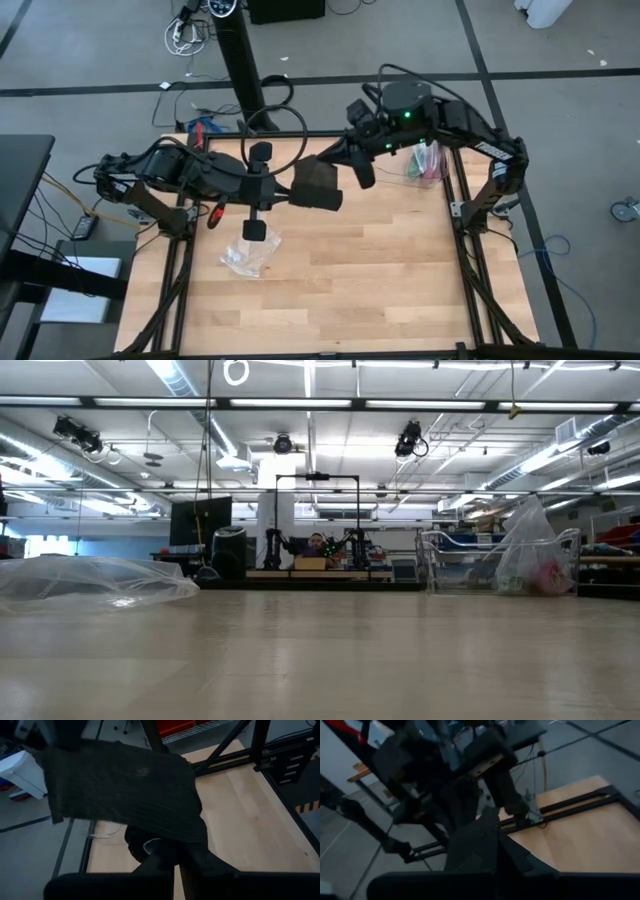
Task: Roll bandage
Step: Roll the black bandage
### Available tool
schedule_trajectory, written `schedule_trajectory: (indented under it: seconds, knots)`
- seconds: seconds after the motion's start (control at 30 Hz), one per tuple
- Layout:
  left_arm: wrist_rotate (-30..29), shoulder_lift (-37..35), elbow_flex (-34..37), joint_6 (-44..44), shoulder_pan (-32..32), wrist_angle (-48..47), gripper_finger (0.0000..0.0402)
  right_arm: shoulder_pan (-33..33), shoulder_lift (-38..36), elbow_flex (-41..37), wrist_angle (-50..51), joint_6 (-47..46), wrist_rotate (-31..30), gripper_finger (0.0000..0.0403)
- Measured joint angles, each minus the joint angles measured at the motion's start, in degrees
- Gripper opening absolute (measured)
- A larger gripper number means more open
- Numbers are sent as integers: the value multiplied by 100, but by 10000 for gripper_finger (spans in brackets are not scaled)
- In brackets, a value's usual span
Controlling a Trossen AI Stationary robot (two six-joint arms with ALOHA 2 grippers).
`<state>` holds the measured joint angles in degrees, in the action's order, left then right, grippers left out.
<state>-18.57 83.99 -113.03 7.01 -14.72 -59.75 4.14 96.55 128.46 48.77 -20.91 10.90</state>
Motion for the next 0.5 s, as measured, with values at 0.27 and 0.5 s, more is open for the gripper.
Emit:
schedule_trajectory:
  seconds: [0.27, 0.5]
  knots:
    - [-2, 0, 0, -246, -2, -201, 12, -2, -32, 0, -4, -1, -224, 3]
    - [-24, 0, -2, -624, -2, -437, 12, -244, -77, 0, -490, -43, -174, 1]
